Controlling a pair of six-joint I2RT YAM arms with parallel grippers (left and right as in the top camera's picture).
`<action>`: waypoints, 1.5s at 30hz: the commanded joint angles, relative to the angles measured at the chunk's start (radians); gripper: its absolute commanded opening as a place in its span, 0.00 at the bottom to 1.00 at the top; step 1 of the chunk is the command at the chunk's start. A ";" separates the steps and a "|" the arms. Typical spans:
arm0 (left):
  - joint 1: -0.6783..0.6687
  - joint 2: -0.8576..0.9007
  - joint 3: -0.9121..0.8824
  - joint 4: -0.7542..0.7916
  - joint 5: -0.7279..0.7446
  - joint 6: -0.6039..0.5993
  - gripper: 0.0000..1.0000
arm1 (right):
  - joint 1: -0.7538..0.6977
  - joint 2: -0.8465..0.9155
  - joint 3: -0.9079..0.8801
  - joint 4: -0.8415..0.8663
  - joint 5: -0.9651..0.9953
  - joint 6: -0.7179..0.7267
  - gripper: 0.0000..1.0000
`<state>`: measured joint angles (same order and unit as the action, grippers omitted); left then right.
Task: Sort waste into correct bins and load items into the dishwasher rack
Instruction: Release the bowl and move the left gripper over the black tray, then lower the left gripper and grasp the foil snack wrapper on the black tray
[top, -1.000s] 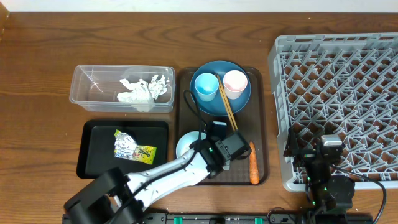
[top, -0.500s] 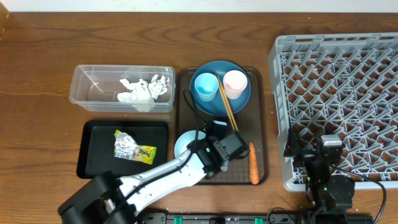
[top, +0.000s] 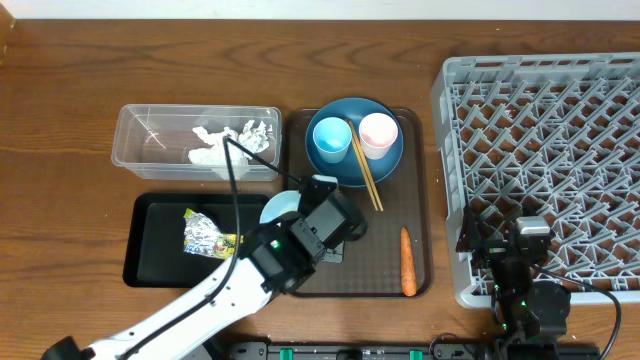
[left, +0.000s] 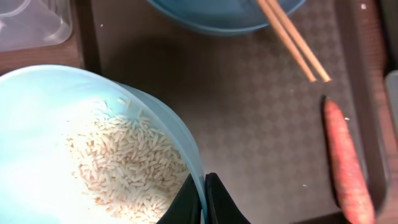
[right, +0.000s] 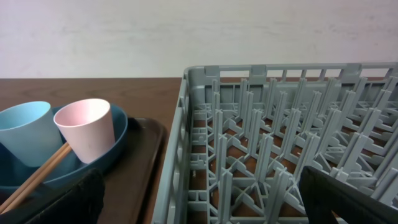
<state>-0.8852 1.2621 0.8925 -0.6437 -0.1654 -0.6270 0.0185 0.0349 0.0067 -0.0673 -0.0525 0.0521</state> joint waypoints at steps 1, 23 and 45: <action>0.002 0.008 -0.005 -0.003 0.046 0.019 0.06 | -0.001 0.000 -0.001 -0.004 -0.001 -0.005 0.99; -0.069 0.278 -0.002 0.103 0.053 -0.022 0.49 | -0.001 0.000 -0.001 -0.004 -0.001 -0.005 0.99; 0.447 -0.142 0.011 -0.298 -0.061 -0.036 0.58 | -0.001 0.000 -0.001 -0.004 -0.001 -0.005 0.99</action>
<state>-0.5098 1.1179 0.9092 -0.9302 -0.1753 -0.6544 0.0185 0.0345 0.0067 -0.0673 -0.0525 0.0521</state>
